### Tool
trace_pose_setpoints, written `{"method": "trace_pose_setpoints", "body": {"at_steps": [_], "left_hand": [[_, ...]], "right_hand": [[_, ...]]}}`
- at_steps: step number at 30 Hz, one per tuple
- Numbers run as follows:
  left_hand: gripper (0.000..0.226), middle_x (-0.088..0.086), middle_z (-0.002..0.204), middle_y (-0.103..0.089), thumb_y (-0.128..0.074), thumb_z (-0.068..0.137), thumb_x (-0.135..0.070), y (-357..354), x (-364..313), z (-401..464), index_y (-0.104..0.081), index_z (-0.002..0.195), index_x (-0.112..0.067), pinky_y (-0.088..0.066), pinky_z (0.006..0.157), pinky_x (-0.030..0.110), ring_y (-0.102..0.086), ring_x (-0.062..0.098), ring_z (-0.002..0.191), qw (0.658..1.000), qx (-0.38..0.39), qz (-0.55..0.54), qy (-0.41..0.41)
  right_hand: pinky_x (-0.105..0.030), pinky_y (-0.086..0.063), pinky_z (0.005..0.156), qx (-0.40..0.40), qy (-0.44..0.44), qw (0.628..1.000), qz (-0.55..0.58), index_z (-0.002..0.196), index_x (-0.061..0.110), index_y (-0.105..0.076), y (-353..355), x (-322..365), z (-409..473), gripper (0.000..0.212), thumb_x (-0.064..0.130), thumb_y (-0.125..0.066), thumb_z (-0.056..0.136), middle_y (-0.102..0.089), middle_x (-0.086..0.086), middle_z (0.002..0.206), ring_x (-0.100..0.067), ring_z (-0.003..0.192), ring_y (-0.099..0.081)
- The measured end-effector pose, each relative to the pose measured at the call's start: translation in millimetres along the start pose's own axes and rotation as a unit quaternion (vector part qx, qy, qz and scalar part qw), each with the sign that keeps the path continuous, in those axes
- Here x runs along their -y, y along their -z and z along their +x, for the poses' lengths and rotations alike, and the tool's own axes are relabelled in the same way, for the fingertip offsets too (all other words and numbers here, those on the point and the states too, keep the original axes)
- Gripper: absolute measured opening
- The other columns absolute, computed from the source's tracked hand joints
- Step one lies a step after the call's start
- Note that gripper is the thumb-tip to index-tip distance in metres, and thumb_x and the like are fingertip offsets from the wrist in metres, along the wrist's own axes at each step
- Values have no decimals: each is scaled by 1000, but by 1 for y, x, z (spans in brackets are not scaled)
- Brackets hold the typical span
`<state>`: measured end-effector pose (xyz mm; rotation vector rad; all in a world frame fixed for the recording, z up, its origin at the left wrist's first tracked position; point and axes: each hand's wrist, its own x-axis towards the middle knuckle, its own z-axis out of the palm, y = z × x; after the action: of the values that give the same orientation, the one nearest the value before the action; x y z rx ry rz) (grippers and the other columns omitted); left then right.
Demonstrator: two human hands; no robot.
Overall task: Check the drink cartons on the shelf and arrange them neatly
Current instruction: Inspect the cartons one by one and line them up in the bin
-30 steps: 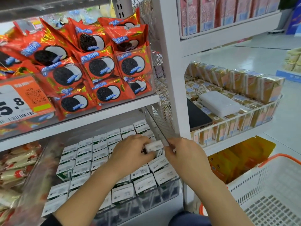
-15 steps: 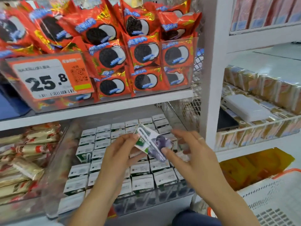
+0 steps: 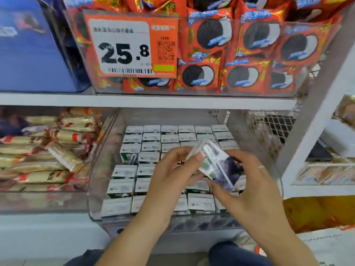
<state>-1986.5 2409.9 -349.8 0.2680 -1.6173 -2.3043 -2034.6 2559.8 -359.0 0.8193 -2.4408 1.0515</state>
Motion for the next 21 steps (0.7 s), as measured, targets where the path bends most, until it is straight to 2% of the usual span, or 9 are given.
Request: {"method": "trace_pose_setpoints", "body": {"at_steps": [2,4,7,10,14,16,18,21], "left_hand": [[30,-1,97,-73,-78,74,-32,1,1,-4,-68,100,-18,-57,79,27,-71,16,91,998,20,53,-27],[24,-10,101,-71,-73,74,-32,1,0,-7,-68,97,-32,-55,76,22,-69,11,91,993,44,96,-53],[29,-16,102,-69,-74,72,-31,1,-1,-10,-64,97,-42,-52,71,15,-67,3,89,989,47,115,-86],[38,-16,107,-67,-74,77,-28,-2,0,-14,-59,107,-46,-54,77,18,-67,5,93,980,45,145,-132],[32,-18,113,-65,-66,86,-26,-5,0,-16,-60,111,-46,-50,78,11,-66,5,98,956,47,213,-194],[29,-21,113,-65,-66,88,-28,-4,0,-14,-61,112,-44,-50,77,10,-65,2,98,953,41,227,-195],[26,-25,110,-65,-66,88,-30,-2,0,-11,-63,111,-43,-49,76,9,-64,-2,98,955,34,230,-183],[26,-24,105,-68,-65,82,-37,-1,1,-7,-65,107,-40,-49,73,7,-64,-4,97,969,34,192,-150]], "right_hand": [[-26,-47,63,14,-24,999,18,111,45,-36,-1,-1,-1,61,35,-77,66,-57,10,99,-11,87,-53],[-15,-42,64,15,-32,999,34,110,46,-38,-2,-3,-3,60,33,-76,66,-58,14,100,-4,88,-51],[-9,-42,69,3,-33,998,44,109,46,-39,-1,-4,-4,60,27,-78,67,-56,19,100,0,90,-49],[-8,-42,68,-11,-31,999,42,107,48,-38,-1,-2,-4,60,26,-77,68,-56,18,98,-2,87,-48],[-12,-41,65,-21,-33,998,48,106,53,-35,0,-1,-4,64,25,-78,68,-56,17,99,-5,89,-50],[-8,-42,71,-30,-23,999,34,107,54,-34,0,-3,-5,70,21,-80,67,-54,16,98,-3,89,-48],[1,-35,77,-42,-9,999,13,110,47,-40,1,-6,-6,68,17,-82,64,-50,15,97,-2,89,-44],[2,-31,78,-48,5,999,-5,113,30,-51,1,-7,-5,56,21,-77,64,-47,13,101,-5,91,-43]]}}
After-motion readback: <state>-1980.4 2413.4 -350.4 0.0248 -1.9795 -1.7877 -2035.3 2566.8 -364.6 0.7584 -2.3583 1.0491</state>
